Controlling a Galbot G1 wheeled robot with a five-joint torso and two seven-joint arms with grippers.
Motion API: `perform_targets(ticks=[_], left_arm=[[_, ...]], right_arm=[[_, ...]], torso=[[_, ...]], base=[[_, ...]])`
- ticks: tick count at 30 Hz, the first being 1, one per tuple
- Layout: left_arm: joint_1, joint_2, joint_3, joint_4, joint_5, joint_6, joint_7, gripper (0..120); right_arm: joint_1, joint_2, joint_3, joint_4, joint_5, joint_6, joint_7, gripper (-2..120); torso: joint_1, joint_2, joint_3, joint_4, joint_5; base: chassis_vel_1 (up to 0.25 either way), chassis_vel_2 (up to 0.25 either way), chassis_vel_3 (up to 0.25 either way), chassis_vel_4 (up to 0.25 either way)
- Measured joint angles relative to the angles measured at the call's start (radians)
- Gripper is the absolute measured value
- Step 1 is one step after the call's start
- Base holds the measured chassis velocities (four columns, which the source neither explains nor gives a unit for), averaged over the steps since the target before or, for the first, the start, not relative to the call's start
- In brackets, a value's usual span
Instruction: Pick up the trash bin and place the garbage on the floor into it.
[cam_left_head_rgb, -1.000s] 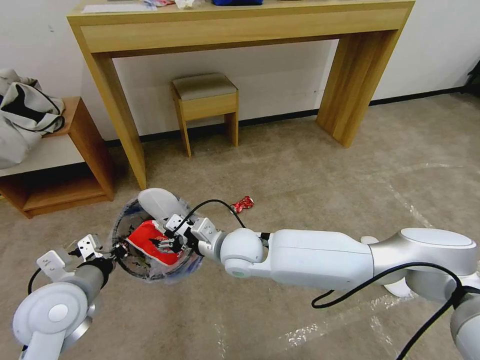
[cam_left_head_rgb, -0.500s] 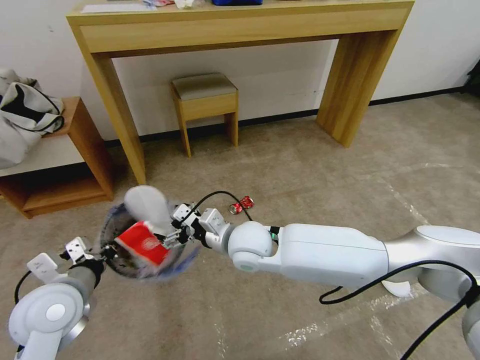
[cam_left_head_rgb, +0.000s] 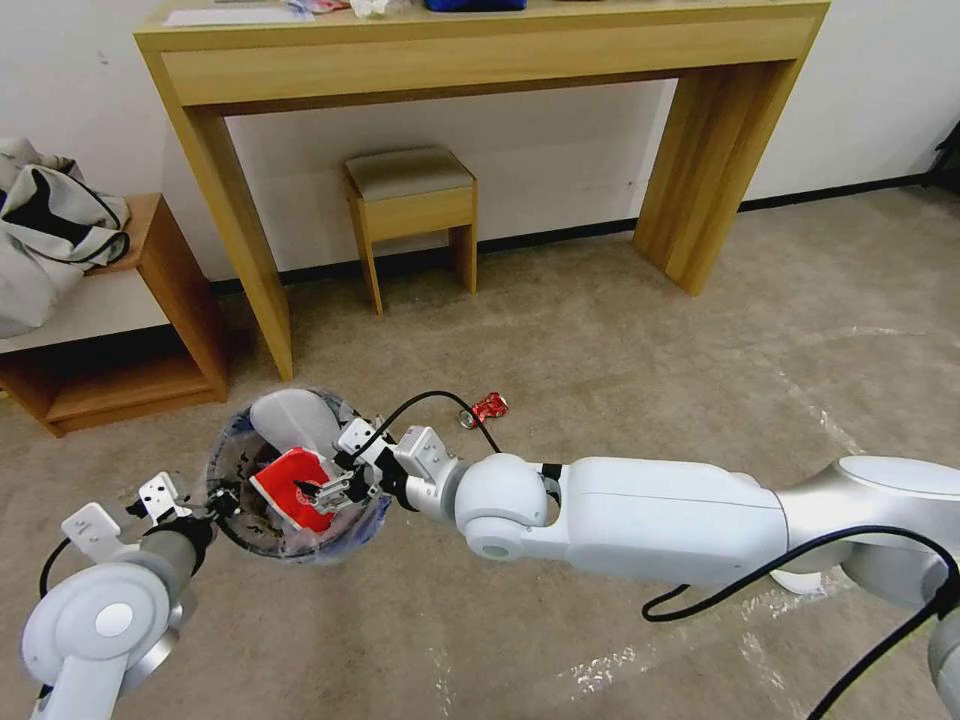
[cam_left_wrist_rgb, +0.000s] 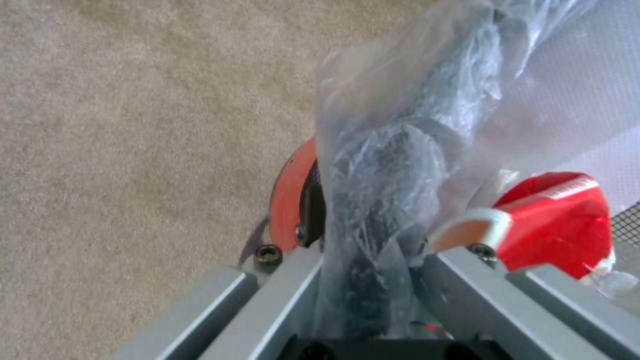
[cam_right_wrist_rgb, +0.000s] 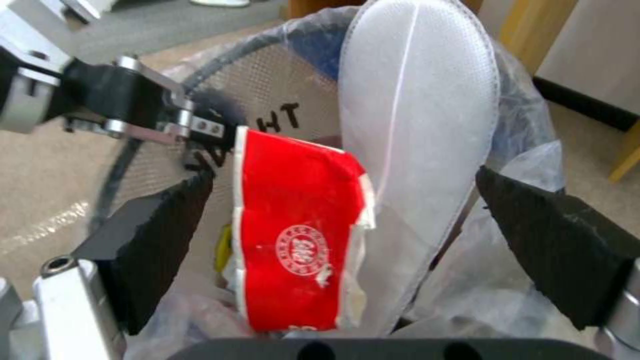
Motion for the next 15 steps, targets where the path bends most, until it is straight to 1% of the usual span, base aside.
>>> perform_targets(ticks=[4,8,10,15], left_arm=[[0.000,0.001,0.000,0.003,0.000,0.000,0.000,0],[-0.004,0.003,0.000,0.022,0.005,0.001,0.003,0],[-0.005,0.004,0.000,0.027,0.008,0.002,0.005,0],[-0.004,0.005,0.000,0.027,0.009,0.002,0.005,0]], right_arm=[[-0.003,-0.002,0.005,0.005,0.006,0.004,0.000,100],[-0.017,-0.025,0.055,0.048,0.027,0.015,-0.001,100],[-0.028,-0.055,0.113,0.088,0.038,0.023,-0.009,100],[-0.036,-0.074,0.151,0.108,0.041,0.039,-0.021,100]], torso=[[0.000,0.000,0.000,0.0000,0.0000],[0.000,0.000,0.000,0.0000,-0.0001],[0.000,0.000,0.000,0.0000,0.0000],[0.000,0.000,0.000,-0.0002,0.0000]], base=[[0.000,0.000,0.000,0.000],[0.000,0.000,0.000,0.000],[0.000,0.000,0.000,0.000],[0.000,0.000,0.000,0.000]])
